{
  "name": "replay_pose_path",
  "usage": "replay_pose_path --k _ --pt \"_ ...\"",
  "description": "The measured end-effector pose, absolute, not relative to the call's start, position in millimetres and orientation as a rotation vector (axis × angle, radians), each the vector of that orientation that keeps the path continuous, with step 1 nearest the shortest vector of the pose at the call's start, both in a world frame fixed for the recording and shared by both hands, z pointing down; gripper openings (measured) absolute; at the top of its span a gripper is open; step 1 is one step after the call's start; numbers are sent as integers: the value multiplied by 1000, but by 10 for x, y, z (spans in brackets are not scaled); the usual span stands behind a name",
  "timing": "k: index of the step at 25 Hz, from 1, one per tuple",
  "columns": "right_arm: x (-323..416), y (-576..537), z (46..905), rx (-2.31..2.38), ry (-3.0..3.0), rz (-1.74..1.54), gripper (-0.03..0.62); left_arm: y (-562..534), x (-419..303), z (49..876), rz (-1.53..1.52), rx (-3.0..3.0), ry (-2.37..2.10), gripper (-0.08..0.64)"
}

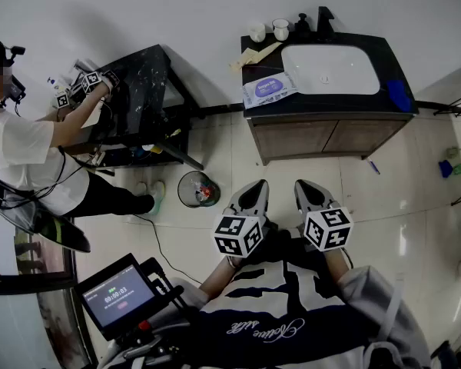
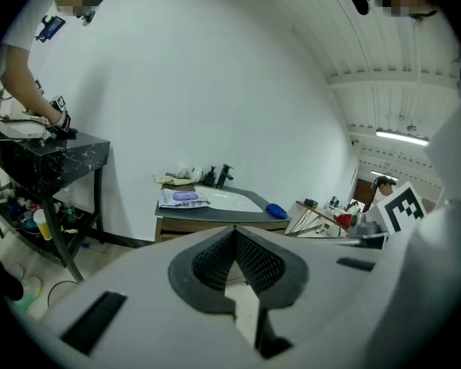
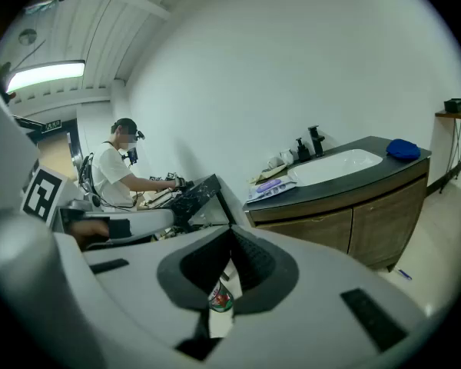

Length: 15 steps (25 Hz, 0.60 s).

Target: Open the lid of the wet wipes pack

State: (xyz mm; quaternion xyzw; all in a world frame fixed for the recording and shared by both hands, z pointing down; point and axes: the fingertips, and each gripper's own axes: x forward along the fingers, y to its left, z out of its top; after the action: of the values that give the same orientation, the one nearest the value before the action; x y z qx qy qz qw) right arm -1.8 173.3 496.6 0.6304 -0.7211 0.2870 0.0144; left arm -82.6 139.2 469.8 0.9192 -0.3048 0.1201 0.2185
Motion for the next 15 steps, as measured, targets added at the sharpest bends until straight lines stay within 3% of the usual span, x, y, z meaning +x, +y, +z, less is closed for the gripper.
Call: replay_pose_path --k 15 --pt "268 988 5129 1984 -2187 934 0 644 -481 4877 381 2547 -768 -2"
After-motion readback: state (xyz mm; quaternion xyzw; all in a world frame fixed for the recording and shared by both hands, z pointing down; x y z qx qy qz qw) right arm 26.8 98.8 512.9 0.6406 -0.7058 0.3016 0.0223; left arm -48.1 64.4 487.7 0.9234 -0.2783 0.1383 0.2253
